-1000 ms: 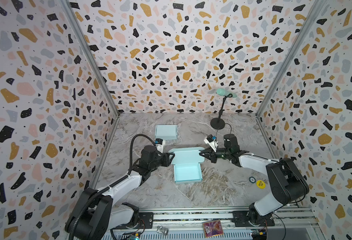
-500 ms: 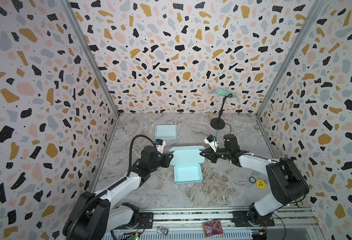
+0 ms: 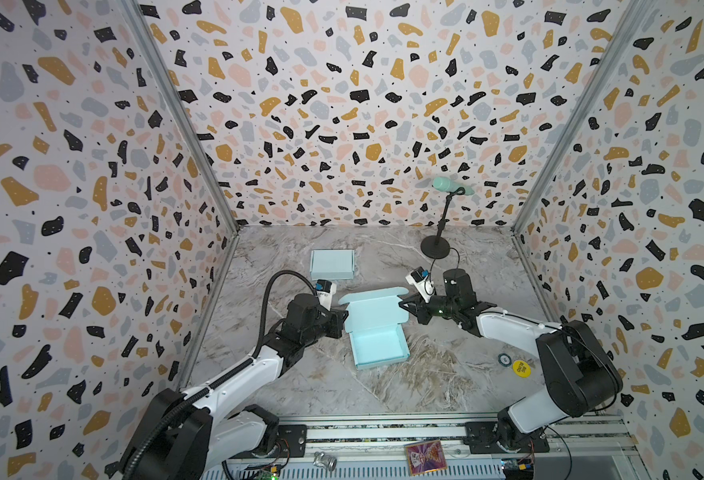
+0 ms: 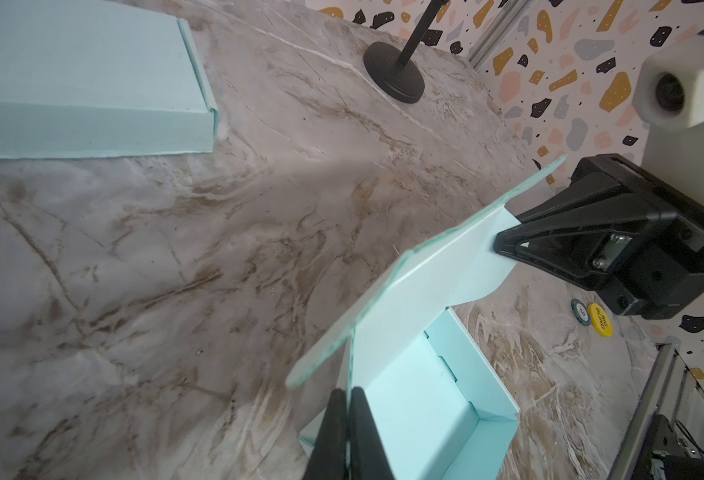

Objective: Fold the paper box

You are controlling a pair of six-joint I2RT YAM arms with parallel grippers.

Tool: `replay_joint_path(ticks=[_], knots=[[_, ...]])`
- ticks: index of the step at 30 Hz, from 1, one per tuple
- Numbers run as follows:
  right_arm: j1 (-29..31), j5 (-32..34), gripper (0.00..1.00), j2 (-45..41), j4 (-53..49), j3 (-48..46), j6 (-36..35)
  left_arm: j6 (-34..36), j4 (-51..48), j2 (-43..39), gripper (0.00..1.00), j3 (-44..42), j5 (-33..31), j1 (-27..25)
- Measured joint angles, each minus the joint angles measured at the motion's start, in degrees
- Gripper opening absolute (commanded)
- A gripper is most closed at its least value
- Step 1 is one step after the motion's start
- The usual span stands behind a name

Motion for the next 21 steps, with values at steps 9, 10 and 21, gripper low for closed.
replay_joint_path(ticks=[9,10,21], knots=[[5.5,13.4,0.13,-0.1,2.4,1.2,6.1,-1.9,1.2,1.1,0.03,2.0,-4.6,-0.7],[5.6,14.8,0.14,0.0,2.6,1.7,7.1,-1.9,1.8,1.6,0.03,2.3,-4.9,-0.8],[6.1,25.0,0.20,1.9,2.1,5.2,12.8,-1.0,4.0,4.7,0.01,4.7,-8.4,-2.2]])
